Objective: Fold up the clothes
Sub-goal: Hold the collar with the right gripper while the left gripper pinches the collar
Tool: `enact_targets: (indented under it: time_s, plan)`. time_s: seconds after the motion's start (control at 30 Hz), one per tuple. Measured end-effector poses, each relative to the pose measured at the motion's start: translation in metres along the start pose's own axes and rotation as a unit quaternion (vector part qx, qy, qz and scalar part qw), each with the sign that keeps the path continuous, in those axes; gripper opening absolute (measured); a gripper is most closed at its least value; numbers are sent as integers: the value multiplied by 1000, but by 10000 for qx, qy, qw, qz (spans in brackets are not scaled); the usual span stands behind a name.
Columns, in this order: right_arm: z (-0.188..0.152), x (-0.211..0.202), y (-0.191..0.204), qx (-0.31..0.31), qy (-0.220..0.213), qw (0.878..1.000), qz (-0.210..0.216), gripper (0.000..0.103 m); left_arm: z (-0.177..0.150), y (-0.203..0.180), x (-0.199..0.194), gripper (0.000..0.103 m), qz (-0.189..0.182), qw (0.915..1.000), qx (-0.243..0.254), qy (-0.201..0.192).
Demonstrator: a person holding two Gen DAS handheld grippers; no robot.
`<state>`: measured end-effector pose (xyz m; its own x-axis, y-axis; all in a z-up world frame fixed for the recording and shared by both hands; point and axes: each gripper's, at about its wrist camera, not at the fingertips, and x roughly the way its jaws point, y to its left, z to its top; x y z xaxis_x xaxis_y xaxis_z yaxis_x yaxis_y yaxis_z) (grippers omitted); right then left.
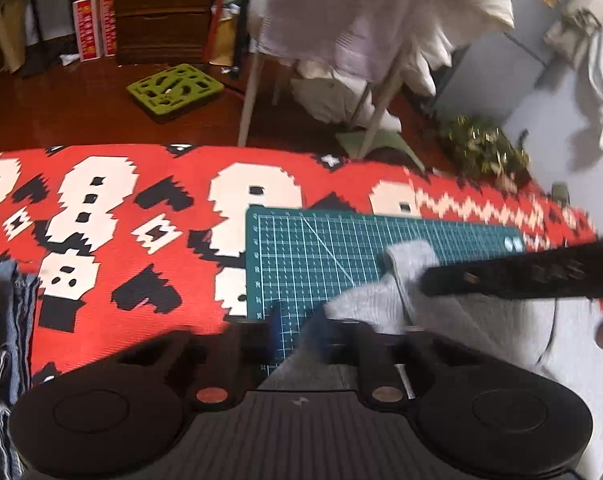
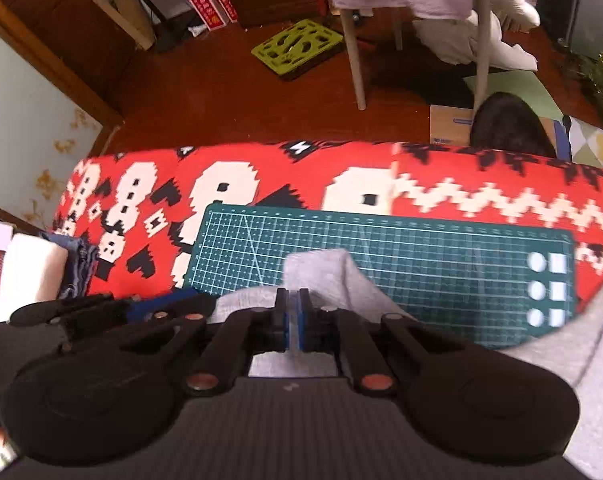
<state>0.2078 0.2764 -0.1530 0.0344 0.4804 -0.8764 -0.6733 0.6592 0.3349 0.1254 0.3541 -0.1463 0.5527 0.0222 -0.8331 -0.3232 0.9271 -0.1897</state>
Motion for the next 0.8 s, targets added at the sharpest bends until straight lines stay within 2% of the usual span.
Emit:
enact_targets:
  time_s: [0.1,0.23,0.33,0.37,0.57,0.8]
  plan:
    - [2,20,8,-25,111,9998,-132,4,-2,-1,-1,0,140,9998,87,-69]
    - [6,30,15,-146,6,9996,-246,0,-5,7,-2,0,183,9998,10,-122]
    - [11,33,21,-246,-2,9990,-368,0,-4,15,-3,0,76,9998,-186,-86]
    - [12,33,21,-267,-9,9988,-410,3,-4,18,-4,0,20,9997,-249,-68]
    - [4,22,31,-420,2,9989,-192,4,-4,25,-15,1,-320,9983,-485,-34]
    - [10,33,30,-333,-65,9985,-430,0,-9,22,-18,1,-157,9993,-325,33]
